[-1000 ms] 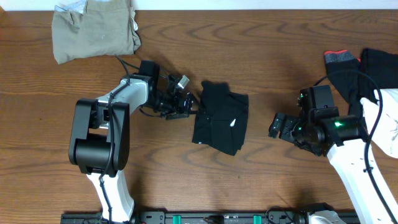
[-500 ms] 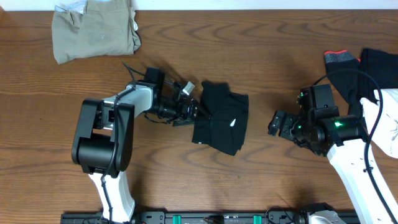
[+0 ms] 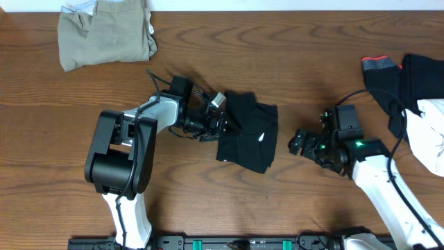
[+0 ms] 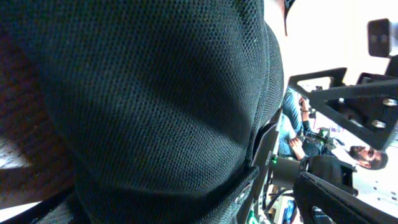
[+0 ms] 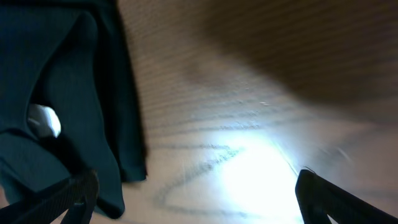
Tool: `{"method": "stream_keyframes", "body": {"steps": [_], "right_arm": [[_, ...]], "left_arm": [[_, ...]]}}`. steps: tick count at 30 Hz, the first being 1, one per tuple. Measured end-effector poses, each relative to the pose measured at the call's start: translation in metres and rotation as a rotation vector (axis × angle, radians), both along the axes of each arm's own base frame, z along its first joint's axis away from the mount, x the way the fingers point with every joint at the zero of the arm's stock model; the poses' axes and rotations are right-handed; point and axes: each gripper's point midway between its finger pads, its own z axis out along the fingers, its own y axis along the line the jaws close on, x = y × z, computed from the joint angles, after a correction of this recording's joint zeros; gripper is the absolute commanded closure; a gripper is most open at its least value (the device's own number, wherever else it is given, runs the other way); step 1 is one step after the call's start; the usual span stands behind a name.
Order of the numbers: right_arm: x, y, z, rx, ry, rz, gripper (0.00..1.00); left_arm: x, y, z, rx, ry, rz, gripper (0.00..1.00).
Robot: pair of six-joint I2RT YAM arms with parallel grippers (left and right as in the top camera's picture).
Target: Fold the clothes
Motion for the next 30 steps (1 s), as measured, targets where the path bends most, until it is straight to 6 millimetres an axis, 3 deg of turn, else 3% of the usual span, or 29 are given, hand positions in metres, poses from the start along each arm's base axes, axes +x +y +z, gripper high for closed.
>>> {"method": "stream_keyframes", "body": {"steps": [11, 17, 19, 23, 30], "right_arm": [[0.022, 0.013, -0.048, 0.057, 0.062, -0.030, 0.02], [0.035, 0.009, -0.049, 0.029, 0.051, -0.074, 0.06], [0.036, 0.007, -0.050, 0.017, 0.047, -0.080, 0.14], [0.036, -0.001, -0.054, -0.029, 0.050, -0.092, 0.50], [0.036, -0.009, -0.060, -0.077, 0.056, -0.104, 0.78]], "left_arm": [[-0.002, -0.005, 0.000, 0.003, 0.020, -0.001, 0.02], [-0.003, -0.007, 0.000, 0.005, 0.027, -0.001, 0.02], [-0.003, -0.008, 0.000, 0.005, 0.028, 0.002, 0.02], [0.000, -0.009, 0.000, 0.003, 0.027, 0.011, 0.02], [0.003, -0.010, 0.000, 0.006, 0.041, 0.029, 0.02]]}}
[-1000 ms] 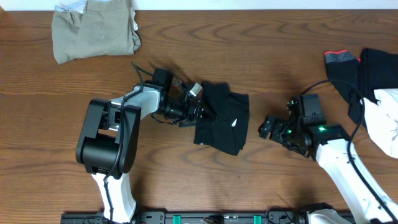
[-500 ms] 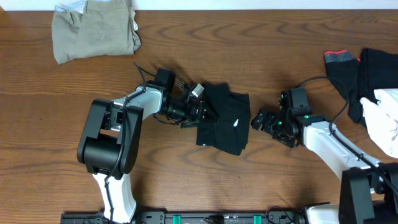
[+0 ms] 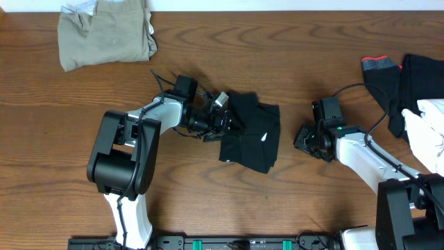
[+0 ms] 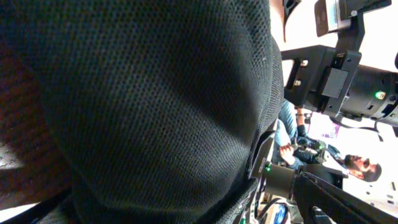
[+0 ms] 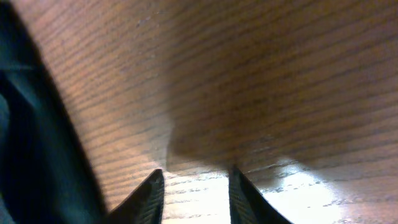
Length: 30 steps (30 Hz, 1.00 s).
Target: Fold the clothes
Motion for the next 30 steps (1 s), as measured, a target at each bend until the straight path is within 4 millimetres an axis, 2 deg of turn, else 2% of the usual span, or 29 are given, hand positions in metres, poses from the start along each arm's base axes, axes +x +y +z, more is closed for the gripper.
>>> {"method": "stream_keyframes", "body": {"steps": [5, 11, 20, 25, 30], "right_arm": [[-0.001, -0.003, -0.002, -0.016, 0.005, 0.002, 0.99], [0.001, 0.001, -0.002, -0.034, 0.005, 0.020, 0.99], [0.006, 0.029, 0.005, -0.071, -0.026, 0.107, 0.99], [0.006, 0.032, -0.001, -0.078, -0.016, 0.110, 0.99], [0.021, 0.039, -0.002, -0.057, -0.048, 0.113, 0.99]], "left_arm": [[0.000, 0.000, 0.000, 0.001, 0.006, 0.004, 0.02], [0.000, 0.000, 0.000, 0.001, 0.006, 0.004, 0.02], [0.000, -0.002, 0.000, 0.004, 0.019, 0.008, 0.02], [-0.003, -0.006, 0.000, 0.007, 0.034, 0.003, 0.02], [-0.009, -0.013, 0.000, 0.014, 0.063, -0.004, 0.02]]}}
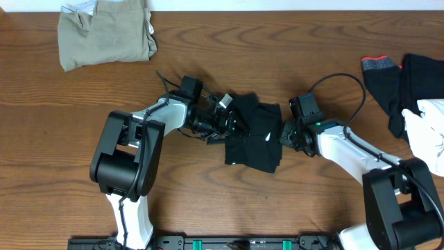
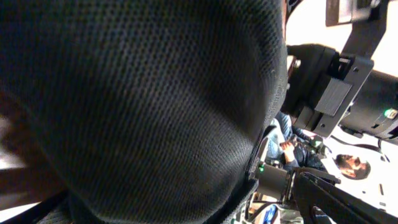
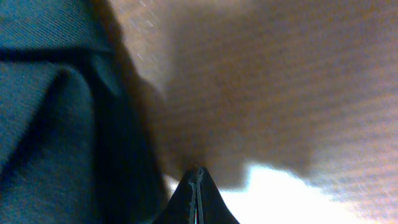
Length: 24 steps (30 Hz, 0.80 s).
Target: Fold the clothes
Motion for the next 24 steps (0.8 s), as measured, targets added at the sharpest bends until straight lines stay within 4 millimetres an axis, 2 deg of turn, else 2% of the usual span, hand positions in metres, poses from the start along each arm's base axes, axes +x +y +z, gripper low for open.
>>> {"method": "stream_keyframes", "body": {"steps": [7, 24], "right_arm": [[0.007, 0.007, 0.000, 0.029, -0.018, 0.008, 0.99], [0.005, 0.022, 0.001, 0.039, -0.026, 0.048, 0.99]], "left_arm": [[-0.005, -0.006, -0.001, 0.018, 0.020, -0.005, 0.02], [0.006, -0.027, -0.001, 0.035, -0.042, 0.011, 0.02]]}}
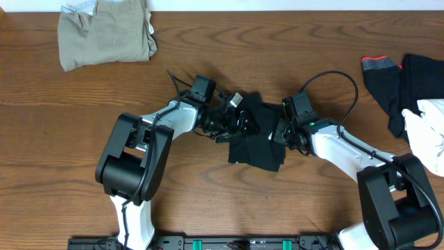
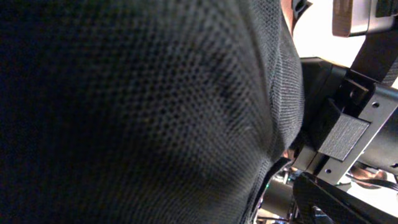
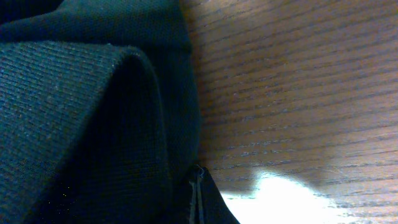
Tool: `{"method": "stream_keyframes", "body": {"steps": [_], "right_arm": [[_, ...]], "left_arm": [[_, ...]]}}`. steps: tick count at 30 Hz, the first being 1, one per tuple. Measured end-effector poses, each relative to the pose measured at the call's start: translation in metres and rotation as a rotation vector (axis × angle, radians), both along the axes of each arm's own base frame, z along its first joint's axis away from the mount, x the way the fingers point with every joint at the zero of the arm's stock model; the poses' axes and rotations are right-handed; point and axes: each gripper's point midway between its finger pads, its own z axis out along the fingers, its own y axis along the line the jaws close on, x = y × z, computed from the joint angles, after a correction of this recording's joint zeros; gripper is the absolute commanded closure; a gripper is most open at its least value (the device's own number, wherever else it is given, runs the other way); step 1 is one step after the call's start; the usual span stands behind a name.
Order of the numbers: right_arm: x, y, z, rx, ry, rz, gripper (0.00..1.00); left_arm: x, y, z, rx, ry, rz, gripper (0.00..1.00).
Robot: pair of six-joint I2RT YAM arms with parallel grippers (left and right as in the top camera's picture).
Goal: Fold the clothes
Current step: 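Release the right gripper and hold the shirt with the left gripper, then carry the folded shirt with the left gripper onto the khaki garment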
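A crumpled black garment [image 1: 258, 139] lies mid-table. My left gripper [image 1: 243, 125] is pushed into its left side. In the left wrist view black mesh fabric [image 2: 137, 106] fills nearly everything, and one finger [image 2: 348, 202] shows far out at the lower right, so the jaws stand apart. My right gripper [image 1: 277, 133] lies low at the garment's right edge. In the right wrist view its fingertips [image 3: 198, 183] are pressed together right beside the folded black hem [image 3: 81, 112], on the wood.
A folded khaki garment [image 1: 105, 33] lies at the back left. A heap of clothes sits at the right edge: a black piece with a red band [image 1: 388, 73] and a white piece [image 1: 430, 132]. Bare wooden table [image 1: 69, 139] surrounds the garment.
My right gripper has moved left from just off the garment to touch its right hem. The left gripper and the garment have shifted a little to the right.
First my right gripper was open, well to the right of the garment, while the left was buried in its left side. Then the right gripper was narrower and closer, then shut near the edge. Now it rests at the hem, and the garment has crept rightward.
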Motion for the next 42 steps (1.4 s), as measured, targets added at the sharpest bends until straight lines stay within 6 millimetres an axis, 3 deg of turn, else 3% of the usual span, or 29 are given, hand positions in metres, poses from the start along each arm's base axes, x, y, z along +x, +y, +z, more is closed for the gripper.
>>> {"method": "stream_keyframes", "body": {"steps": [4, 9, 12, 20, 22, 26, 27, 35, 42], "right_arm": [[0.000, 0.001, 0.000, 0.005, 0.001, 0.001, 0.99], [-0.001, 0.002, 0.000, 0.010, 0.004, 0.003, 0.99], [-0.002, 0.002, 0.000, 0.010, 0.009, 0.004, 0.99], [-0.009, -0.004, -0.002, 0.010, 0.056, -0.006, 0.99], [-0.012, -0.009, -0.002, 0.016, 0.081, -0.018, 0.99], [-0.018, -0.021, -0.003, 0.027, 0.133, -0.056, 0.99], [-0.019, -0.024, -0.003, 0.030, 0.147, -0.067, 0.99], [-0.023, -0.036, -0.003, 0.047, 0.181, -0.108, 0.99], [-0.023, -0.036, -0.003, 0.047, 0.183, -0.109, 0.99]], "left_arm": [[0.001, -0.001, 0.000, 0.001, 0.004, 0.006, 0.01], [0.003, 0.001, -0.005, 0.030, 0.002, 0.020, 0.28], [0.004, 0.003, -0.010, 0.056, -0.004, 0.028, 0.36], [0.005, 0.003, -0.012, 0.066, -0.007, 0.032, 0.41], [0.005, 0.003, -0.014, 0.070, -0.012, 0.035, 0.51], [0.007, 0.002, -0.015, 0.068, -0.026, 0.035, 0.91], [0.007, 0.002, -0.015, 0.065, -0.032, 0.034, 0.94], [0.016, -0.003, -0.012, 0.039, -0.095, 0.034, 0.94], [0.038, 0.000, -0.011, 0.057, -0.145, 0.096, 0.94]]}}
